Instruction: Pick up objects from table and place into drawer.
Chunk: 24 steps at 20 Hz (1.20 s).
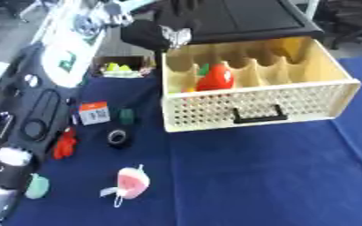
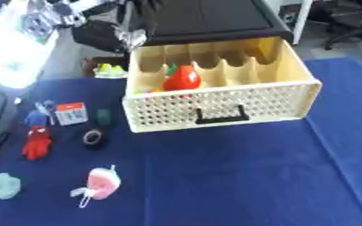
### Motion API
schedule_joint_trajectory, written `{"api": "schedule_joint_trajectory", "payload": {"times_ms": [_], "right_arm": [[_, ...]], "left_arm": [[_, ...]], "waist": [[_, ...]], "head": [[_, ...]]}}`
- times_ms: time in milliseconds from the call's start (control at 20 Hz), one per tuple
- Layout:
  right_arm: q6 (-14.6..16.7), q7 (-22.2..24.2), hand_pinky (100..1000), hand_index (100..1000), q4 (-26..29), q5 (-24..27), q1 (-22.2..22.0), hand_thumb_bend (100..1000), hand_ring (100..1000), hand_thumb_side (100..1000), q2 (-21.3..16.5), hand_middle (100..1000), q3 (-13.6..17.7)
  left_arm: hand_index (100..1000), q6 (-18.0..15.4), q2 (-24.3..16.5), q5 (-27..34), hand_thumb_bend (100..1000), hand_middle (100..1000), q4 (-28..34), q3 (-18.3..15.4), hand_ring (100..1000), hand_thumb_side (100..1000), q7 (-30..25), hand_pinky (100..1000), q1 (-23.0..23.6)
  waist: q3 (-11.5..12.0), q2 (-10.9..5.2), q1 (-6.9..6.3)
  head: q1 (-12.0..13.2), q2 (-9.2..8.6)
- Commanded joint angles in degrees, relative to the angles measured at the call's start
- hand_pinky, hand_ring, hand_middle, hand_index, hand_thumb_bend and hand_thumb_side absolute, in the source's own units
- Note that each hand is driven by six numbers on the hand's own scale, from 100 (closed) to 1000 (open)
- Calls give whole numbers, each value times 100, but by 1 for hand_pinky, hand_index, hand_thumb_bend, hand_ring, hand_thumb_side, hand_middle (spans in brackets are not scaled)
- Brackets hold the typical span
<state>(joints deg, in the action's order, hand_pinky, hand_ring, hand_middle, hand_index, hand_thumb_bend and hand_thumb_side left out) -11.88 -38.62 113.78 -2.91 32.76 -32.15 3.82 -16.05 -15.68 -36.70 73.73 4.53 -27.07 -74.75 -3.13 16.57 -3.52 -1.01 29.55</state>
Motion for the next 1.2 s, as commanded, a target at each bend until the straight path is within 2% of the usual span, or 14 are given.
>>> {"api": "schedule_joint_trajectory", "payload": {"times_ms": [50,350,650,700,800,900,1000,1200], "right_arm": [[10,66,746,734,81,-72,103,100,527,1000,-274,440,13],[-30,427,734,757,81,-333,216,100,542,1000,-678,466,-110],[-200,932,716,793,81,-541,462,100,560,1000,-1423,504,-737],[-252,1258,715,798,81,-538,546,100,566,1000,-1595,516,-812],[-357,2332,707,805,81,-527,748,100,573,1000,-1906,532,-796],[-439,3292,695,797,81,-445,933,100,579,1000,-2171,534,-832],[-478,4070,683,791,81,-393,1075,100,586,1000,-2389,543,-948],[-539,5394,661,789,81,-281,1277,100,590,1000,-2700,560,-1302]], "left_arm": [[801,267,-255,301,100,603,533,-432,556,655,294,336,-16],[811,779,-546,813,100,581,1362,-766,527,720,805,335,401],[824,1288,-828,1322,100,586,2189,-997,532,791,1314,355,1160],[831,1460,-924,1665,100,592,2466,-919,536,796,1658,359,1411],[833,1793,-1272,3022,100,593,3133,-557,539,798,2875,366,1969],[833,1916,-1493,3841,100,593,3605,-353,539,806,3553,368,2386],[829,1990,-1542,4164,100,586,3898,-308,534,808,3804,367,2671],[826,1992,-1448,4357,100,585,4075,-345,534,829,3927,368,3033]], "waist": [[27,-164,64],[114,-201,145],[206,-270,232],[206,-281,231],[199,-300,232],[204,-315,246],[216,-326,270],[237,-343,326]], "head": [[-17,88],[-49,182],[-16,273],[6,282],[49,291],[78,296],[91,290],[80,268]]}}
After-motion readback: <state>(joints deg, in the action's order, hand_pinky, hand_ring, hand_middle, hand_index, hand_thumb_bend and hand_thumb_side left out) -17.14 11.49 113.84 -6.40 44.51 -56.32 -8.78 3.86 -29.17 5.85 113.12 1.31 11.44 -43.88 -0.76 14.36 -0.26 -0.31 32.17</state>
